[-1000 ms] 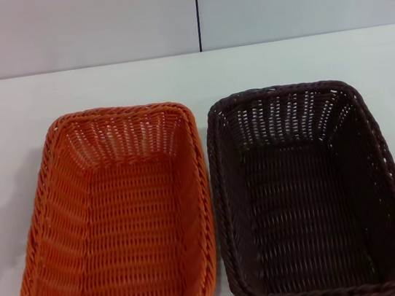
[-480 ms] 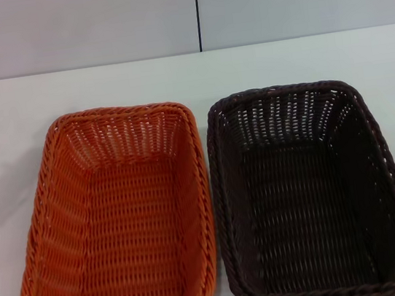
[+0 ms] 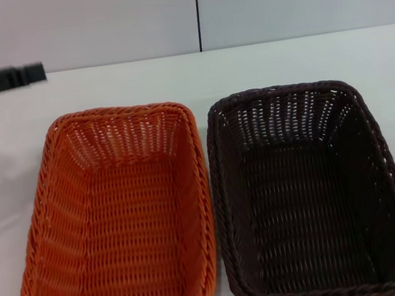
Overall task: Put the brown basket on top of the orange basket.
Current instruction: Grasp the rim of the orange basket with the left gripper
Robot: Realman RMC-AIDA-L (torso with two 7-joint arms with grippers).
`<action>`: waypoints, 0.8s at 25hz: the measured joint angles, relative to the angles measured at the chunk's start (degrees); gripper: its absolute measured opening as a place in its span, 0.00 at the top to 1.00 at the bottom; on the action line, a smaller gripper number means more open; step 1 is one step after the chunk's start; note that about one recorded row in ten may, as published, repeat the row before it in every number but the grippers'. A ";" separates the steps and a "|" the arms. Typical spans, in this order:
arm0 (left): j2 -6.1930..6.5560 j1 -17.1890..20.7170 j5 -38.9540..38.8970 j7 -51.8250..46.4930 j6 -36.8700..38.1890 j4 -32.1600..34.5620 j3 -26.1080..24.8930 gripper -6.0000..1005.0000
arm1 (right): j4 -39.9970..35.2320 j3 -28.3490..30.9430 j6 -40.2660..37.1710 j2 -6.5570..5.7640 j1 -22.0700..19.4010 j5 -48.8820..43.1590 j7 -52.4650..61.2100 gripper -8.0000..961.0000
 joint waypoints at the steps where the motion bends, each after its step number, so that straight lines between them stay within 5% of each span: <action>1: -0.26 -0.21 0.88 -0.29 0.86 -0.18 0.26 0.20 | 0.00 0.10 0.29 0.00 0.17 0.06 0.00 0.51; 8: -2.74 -0.05 9.05 -0.44 1.66 -0.51 0.64 0.21 | 0.03 0.51 0.77 0.01 0.39 0.13 0.05 0.51; 20: -2.36 1.31 13.87 -2.84 0.63 -1.06 -0.31 0.21 | 0.38 2.10 1.11 0.10 0.22 0.21 0.05 0.51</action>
